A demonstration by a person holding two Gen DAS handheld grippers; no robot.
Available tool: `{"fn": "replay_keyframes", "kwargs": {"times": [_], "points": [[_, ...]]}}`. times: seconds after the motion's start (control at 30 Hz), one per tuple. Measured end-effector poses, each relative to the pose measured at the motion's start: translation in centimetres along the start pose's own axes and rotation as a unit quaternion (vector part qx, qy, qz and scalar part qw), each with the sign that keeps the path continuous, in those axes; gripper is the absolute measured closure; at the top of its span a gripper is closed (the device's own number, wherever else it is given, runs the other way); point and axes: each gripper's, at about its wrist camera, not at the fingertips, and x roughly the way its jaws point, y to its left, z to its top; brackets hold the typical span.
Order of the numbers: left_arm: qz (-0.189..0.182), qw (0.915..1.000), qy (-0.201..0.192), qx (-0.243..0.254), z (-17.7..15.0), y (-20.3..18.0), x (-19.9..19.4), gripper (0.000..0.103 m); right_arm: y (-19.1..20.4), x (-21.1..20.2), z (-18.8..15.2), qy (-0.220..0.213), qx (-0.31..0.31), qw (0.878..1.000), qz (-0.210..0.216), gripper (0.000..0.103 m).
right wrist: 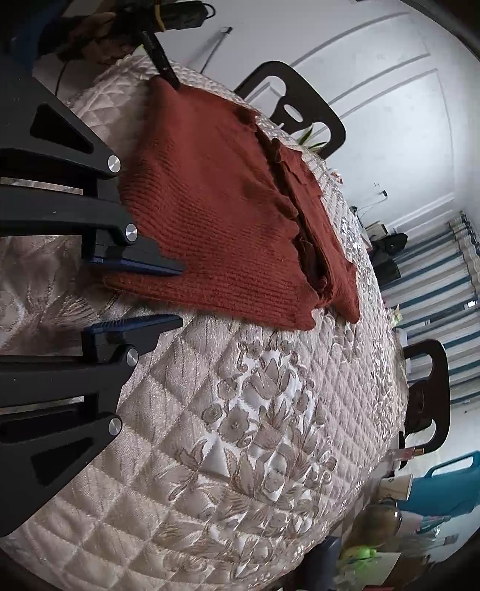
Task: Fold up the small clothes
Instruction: 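Open both tools and pull them back from the folded sweater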
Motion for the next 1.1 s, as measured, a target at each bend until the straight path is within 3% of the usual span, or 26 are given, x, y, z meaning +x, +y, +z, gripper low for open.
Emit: {"fn": "replay_keyframes", "kwargs": {"times": [0.17,0.27,0.53,0.63,0.7,0.73,0.93,1.03,1.1], "points": [[0.008,0.9991,-0.026,0.034,0.4,-1.6,-1.8,0.076,1.8,-2.5,0.4,-0.036,-0.038,0.999,-0.012,0.08],[-0.009,0.9979,-0.04,0.051,1.0,-3.1,-2.3,0.076,3.2,-3.2,0.5,-0.056,-0.07,0.996,-0.005,0.08],[-0.01,0.9929,-0.022,0.117,0.2,-7.5,0.2,0.076,6.2,-0.8,-1.0,-0.036,-0.136,0.99,-0.003,0.08],[0.001,0.9916,0.014,0.128,-0.8,-7.8,2.2,0.074,7.3,-0.1,-1.4,-0.033,-0.154,0.987,0.004,0.08],[0.002,0.9898,0.002,0.143,-1.5,-7.7,2.0,0.074,7.6,1.0,-2.0,-0.007,-0.181,0.983,-0.019,0.08],[0.001,0.9892,0.004,0.146,-1.6,-7.6,1.9,0.074,7.6,0.9,-2.3,-0.014,-0.189,0.982,-0.02,0.08],[-0.037,0.9931,0.007,0.111,-1.4,-5.6,0.7,0.074,6.3,-0.3,-2.4,-0.012,-0.18,0.983,-0.008,0.08],[-0.03,0.9926,0.002,0.117,-1.3,-5.3,-0.1,0.067,6.3,-1.2,-2.4,-0.017,-0.2,0.979,-0.027,0.077],[-0.024,0.9914,-0.008,0.128,-1.4,-5.2,-0.8,0.054,6.4,-1.7,-2.5,-0.019,-0.215,0.976,-0.035,0.07]]}}
